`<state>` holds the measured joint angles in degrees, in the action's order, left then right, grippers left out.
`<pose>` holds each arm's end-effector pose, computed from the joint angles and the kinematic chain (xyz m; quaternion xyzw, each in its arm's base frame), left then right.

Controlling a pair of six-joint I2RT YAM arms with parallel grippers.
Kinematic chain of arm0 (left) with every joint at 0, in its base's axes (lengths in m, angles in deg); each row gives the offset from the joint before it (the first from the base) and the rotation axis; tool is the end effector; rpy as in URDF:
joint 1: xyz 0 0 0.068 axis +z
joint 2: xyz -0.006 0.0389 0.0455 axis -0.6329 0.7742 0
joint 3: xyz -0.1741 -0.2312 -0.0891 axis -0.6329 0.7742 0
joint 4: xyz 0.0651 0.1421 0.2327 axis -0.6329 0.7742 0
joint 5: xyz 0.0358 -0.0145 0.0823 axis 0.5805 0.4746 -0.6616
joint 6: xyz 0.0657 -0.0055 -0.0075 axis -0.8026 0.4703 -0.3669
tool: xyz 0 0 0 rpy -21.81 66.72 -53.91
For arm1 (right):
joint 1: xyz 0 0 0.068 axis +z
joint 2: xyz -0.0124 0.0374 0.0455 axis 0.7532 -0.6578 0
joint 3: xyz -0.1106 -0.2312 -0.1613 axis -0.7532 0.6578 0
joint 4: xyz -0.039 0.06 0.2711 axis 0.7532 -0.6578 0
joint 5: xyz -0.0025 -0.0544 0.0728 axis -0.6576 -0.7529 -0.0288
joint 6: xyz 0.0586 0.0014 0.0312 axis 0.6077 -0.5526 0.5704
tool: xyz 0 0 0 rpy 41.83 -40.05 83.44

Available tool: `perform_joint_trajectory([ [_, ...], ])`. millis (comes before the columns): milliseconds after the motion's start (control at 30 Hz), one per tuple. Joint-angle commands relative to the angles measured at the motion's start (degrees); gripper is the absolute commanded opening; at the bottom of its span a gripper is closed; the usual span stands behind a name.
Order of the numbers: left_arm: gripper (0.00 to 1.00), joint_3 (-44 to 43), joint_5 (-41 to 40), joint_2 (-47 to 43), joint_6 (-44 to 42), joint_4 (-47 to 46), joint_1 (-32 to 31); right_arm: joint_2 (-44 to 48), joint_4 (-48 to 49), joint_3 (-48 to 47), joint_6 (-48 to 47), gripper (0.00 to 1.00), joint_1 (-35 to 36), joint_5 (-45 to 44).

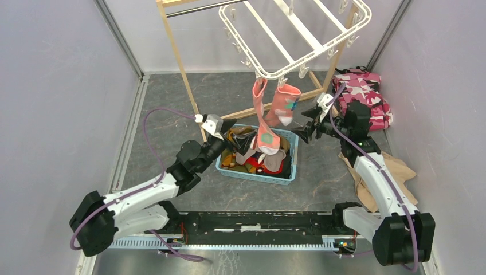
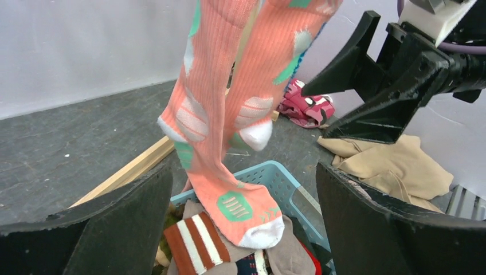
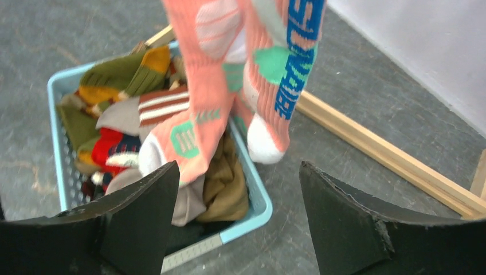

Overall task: Clip the socks to the hanger
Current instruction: Pick up the sock from the bin.

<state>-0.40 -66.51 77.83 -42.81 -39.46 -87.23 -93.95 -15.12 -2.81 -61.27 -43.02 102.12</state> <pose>0.1750 -0.1861 0.3065 0.1656 0.6172 -0.3497 0.6851 0.2479 0.0641 0.3183 -0.3513 0.6803 0.2859 0.5763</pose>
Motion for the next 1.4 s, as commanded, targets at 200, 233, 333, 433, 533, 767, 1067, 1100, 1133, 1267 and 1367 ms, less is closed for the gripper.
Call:
perform_joint_trajectory([
  [200, 1.0, -4.78, -2.21, -8.23, 7.6, 25.1, 0.42, 3.73, -30.04, -4.59, -27.17, 0.84, -1.33, 17.99],
  [233, 1.0, -4.9, -2.15, -8.91, 8.13, 26.47, 0.42, 3.74, -31.96, -4.48, -29.51, 0.84, -0.95, 18.73],
  [333, 0.99, -4.78, -2.0, -10.8, 9.75, 29.05, 0.42, 3.28, -37.31, -4.77, -38.44, 0.84, 1.95, 18.14],
  [433, 0.97, -4.08, -2.05, -12.24, 11.01, 30.21, 0.42, 1.75, -44.38, -5.15, -51.52, 0.83, 6.42, 17.56],
  [533, 0.93, -2.92, -2.6, -12.89, 11.78, 30.37, 0.42, -0.99, -49.36, -5.47, -63.4, 0.82, 10.49, 17.21],
  [767, 0.83, -1.7, -4.69, -10.88, 13.4, 30.48, 0.42, -9.83, -42.05, -10.12, -54.66, 0.58, 19.43, 6.95],
  [1067, 0.78, -1.41, -4.57, -4.16, 11.49, 28.55, 0.42, -15.86, -31.59, -13.36, -38.99, 0.4, 25.04, -5.71],
  [1100, 0.76, -1.23, -4.9, -3.4, 11.11, 28.19, 0.42, -16.6, -30.7, -14.12, -37.76, 0.4, 25.74, -6.28],
  [1133, 0.72, -1.25, -5.18, -2.66, 10.75, 28.03, 0.42, -17.16, -29.97, -14.88, -36.78, 0.4, 26.51, -6.87],
  [1267, 0.45, -2.63, -12.56, -0.99, 12.51, 31.43, 0.57, -20.69, -27.14, -19.52, -32.62, 0.35, 31.03, -11.67],
  [1367, 0.42, -4.22, -19.0, -2.35, 14.35, 36.28, 0.6, -23.59, -25.07, -22.87, -28.2, 0.32, 34.28, -16.38],
])
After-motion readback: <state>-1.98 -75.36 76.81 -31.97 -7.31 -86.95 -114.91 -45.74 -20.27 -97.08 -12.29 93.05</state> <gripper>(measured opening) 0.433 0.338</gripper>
